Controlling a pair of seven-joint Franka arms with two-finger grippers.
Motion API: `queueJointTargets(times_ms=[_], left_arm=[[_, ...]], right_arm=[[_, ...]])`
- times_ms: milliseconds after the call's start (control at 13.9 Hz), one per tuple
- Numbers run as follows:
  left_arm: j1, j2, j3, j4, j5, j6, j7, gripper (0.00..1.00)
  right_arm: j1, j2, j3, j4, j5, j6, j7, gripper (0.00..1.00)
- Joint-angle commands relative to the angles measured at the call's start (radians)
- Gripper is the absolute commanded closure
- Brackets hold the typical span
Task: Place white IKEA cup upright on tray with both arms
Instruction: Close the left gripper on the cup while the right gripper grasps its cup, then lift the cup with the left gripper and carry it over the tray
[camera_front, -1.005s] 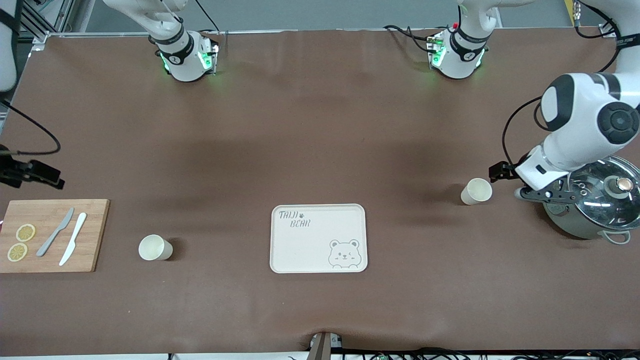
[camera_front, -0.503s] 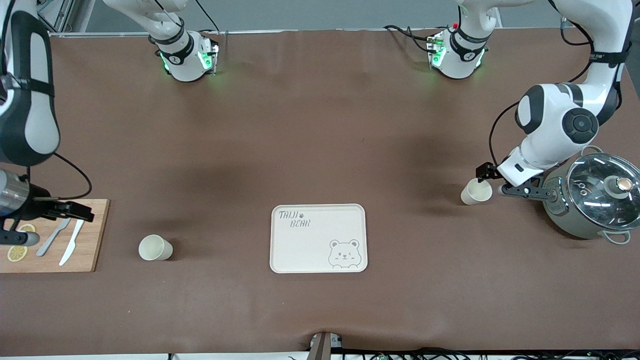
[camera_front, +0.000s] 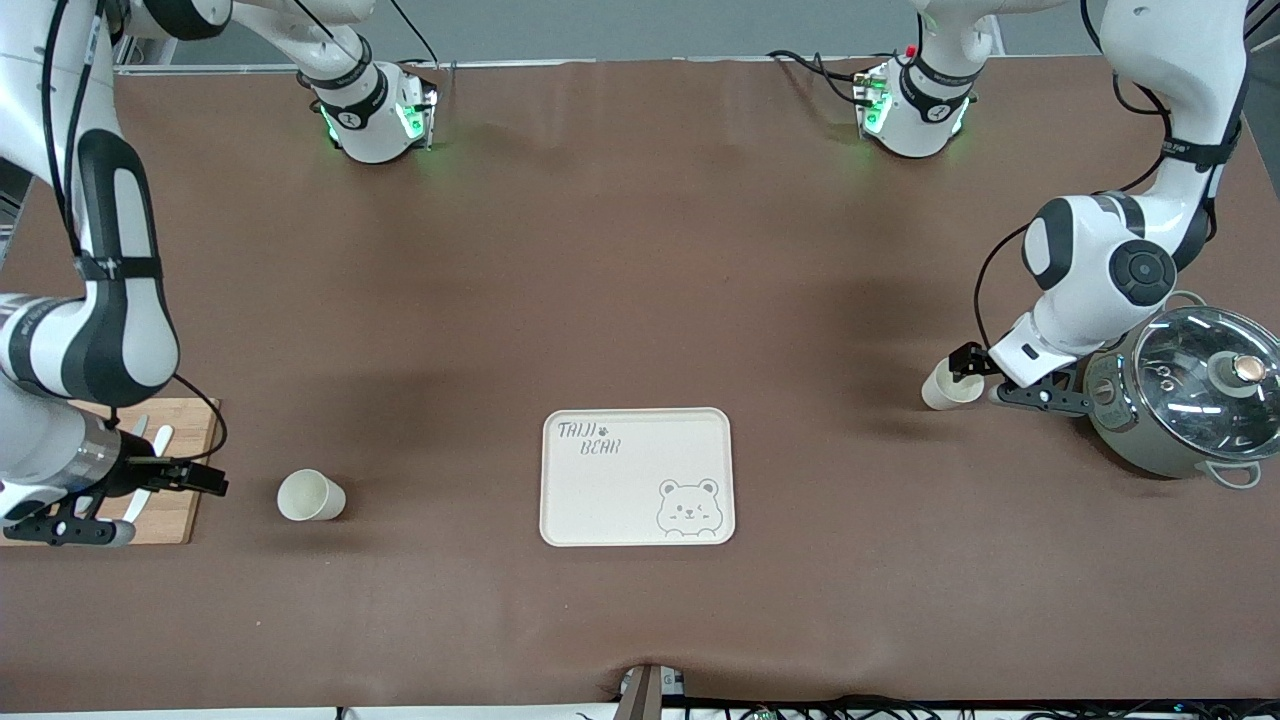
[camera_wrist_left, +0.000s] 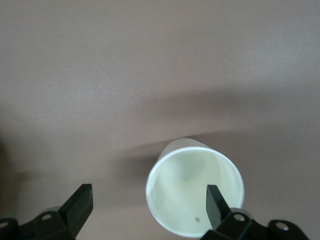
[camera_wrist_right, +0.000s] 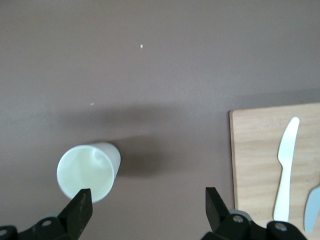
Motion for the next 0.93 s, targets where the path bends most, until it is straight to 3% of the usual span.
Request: queueJointTargets(times_ms=[0,287,503,574,646,862], left_arm=[[0.020,0.018,-0.005,-0.005,0.028,0.048,0.023,0.00],[0.020,0.051,-0.005,-0.004,0.028,0.087,0.025,0.00],[0.013,0.065,-0.006,0.001,0.028,0.097,0.020,0.00],[0.010,0.076,-0.008,0.004,0.026,0.102,0.002,0.25],[0.008,0.082,-0.008,0.004,0.028,0.100,0.011,0.99],[0.002,0.093,-0.008,0.007,0.026,0.103,0.005,1.00]], right_arm=[[-0.003,0.045,0.006,0.073,0.020,-0.008,0.017,0.00],[-0.001,0.097,0.004,0.070,0.104,0.034,0.022,0.00],[0.003,0.105,0.004,0.064,0.110,0.032,0.004,0.00],[0.003,0.105,0.004,0.064,0.109,0.032,-0.010,0.00],[0.003,0.105,0.004,0.061,0.109,0.032,-0.030,0.00],[0.012,0.108,0.004,0.044,0.107,0.025,-0.038,0.00]])
